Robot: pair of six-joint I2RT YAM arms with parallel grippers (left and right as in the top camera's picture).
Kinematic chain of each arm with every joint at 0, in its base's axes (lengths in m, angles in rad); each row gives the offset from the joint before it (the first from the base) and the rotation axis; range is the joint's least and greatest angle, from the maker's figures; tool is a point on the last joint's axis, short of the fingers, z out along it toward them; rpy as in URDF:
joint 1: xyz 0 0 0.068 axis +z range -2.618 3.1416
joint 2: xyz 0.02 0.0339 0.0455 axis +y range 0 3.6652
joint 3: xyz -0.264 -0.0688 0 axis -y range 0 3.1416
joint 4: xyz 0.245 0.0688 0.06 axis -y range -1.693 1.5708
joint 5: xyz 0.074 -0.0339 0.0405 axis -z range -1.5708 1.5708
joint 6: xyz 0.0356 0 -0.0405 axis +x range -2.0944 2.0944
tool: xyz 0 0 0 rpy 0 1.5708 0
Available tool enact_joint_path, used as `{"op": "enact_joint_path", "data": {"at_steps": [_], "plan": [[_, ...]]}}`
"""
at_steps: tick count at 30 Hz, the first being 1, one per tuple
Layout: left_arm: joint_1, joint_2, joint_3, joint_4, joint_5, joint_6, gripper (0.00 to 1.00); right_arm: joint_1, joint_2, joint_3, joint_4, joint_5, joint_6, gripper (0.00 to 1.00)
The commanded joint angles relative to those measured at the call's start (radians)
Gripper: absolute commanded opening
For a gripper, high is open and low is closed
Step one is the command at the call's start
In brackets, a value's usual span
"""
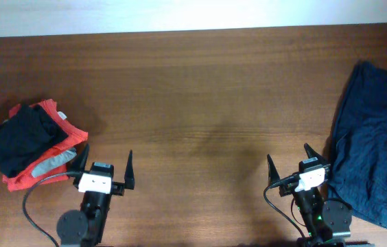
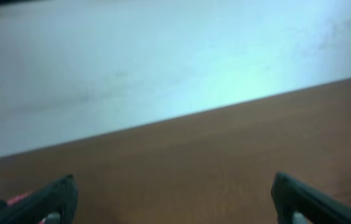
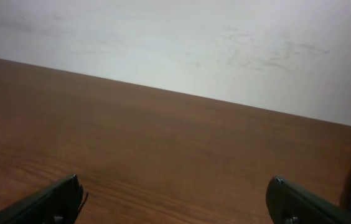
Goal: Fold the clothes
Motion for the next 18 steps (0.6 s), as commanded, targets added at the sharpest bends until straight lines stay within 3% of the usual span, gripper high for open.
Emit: {"op": "enact_joint_path", "data": {"at_steps": [1,8,14,18], "plan": [[-0.005,-0.053,-0.083,0.108,-0.022,-0.002,0.99,0.009,-0.008,-0.005,-0.005,-0.005,-0.006,0.99],[-0.002,-0.163,-0.087,-0.027,-0.09,-0.002,0.99,0.009,-0.008,-0.005,-0.005,-0.005,-0.006,0.99],[-0.001,-0.159,-0.087,-0.181,-0.089,-0.002,0.99,0.009,-0.008,-0.005,-0.005,-0.005,-0.006,0.99],[-0.001,-0.158,-0.087,-0.2,-0.096,-0.002,0.99,0.009,-0.008,-0.005,-0.005,-0.005,-0.006,0.99]]}}
